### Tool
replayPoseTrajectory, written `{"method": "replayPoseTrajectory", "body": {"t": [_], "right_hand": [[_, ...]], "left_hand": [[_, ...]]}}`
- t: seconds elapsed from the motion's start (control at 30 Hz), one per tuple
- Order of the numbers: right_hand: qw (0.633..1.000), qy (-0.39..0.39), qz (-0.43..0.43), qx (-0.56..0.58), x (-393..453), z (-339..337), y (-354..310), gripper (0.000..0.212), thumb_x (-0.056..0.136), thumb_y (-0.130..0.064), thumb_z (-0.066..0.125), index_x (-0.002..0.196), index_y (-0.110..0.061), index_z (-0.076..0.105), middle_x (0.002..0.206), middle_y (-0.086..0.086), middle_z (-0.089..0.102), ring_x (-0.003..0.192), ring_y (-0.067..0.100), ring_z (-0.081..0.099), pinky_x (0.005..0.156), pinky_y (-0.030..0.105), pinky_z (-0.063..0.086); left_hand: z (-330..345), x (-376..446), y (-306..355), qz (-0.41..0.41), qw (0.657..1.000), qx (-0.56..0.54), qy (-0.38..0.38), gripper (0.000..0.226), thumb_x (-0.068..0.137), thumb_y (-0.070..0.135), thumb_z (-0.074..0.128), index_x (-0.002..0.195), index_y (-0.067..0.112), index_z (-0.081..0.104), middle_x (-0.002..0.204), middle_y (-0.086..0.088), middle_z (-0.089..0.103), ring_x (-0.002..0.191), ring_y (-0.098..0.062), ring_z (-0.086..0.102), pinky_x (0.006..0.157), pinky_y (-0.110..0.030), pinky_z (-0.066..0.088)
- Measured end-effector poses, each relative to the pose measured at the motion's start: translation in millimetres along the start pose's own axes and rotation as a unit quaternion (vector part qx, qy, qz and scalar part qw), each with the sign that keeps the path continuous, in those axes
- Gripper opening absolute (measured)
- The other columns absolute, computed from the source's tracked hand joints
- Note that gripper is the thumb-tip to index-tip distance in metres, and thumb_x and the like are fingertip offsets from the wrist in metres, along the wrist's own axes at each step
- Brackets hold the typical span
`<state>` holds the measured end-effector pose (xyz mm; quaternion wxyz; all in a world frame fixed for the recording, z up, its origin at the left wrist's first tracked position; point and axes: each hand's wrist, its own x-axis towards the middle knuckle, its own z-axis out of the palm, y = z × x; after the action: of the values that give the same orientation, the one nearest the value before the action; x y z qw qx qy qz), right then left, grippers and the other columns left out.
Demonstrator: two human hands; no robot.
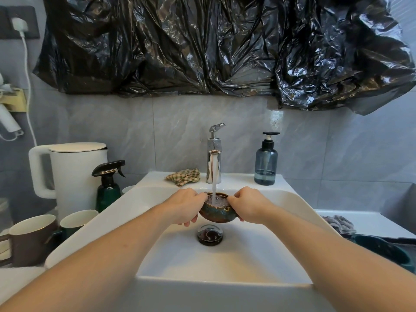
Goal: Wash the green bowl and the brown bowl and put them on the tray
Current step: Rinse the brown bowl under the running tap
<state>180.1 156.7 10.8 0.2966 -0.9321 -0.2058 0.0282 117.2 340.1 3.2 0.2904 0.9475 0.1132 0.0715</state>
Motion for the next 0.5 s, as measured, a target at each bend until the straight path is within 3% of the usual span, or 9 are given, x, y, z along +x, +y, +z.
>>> {"method": "replayPoseTrajectory", "body": {"t": [0.27, 0.5], "right_hand": [[1.000, -0.008, 0.011, -0.002, 2.0, 0.9, 1.2, 0.043, 0.106, -0.039, 0.043, 0.095, -0.009, 0.072, 0.074, 0.005, 0.066, 0.077, 0.018, 0.061, 0.066, 0.027, 0.046], [1.000, -0.005, 0.010, -0.005, 3.4, 0.7, 3.6, 0.049, 0.103, -0.038, 0.044, 0.085, -0.006, 0.076, 0.076, 0.010, 0.072, 0.079, 0.022, 0.064, 0.080, 0.036, 0.056]], "left_hand": [[-0.9, -4.0, 3.1, 0.001, 1.000, -0.005, -0.008, 0.051, 0.107, 0.036, 0.034, 0.072, 0.008, 0.059, 0.057, -0.003, 0.062, 0.049, -0.020, 0.055, 0.055, -0.029, 0.045], [-1.6, -4.8, 2.4, 0.002, 1.000, -0.006, -0.015, 0.049, 0.106, 0.034, 0.033, 0.074, 0.007, 0.059, 0.064, -0.007, 0.065, 0.050, -0.020, 0.055, 0.052, -0.028, 0.044]]}}
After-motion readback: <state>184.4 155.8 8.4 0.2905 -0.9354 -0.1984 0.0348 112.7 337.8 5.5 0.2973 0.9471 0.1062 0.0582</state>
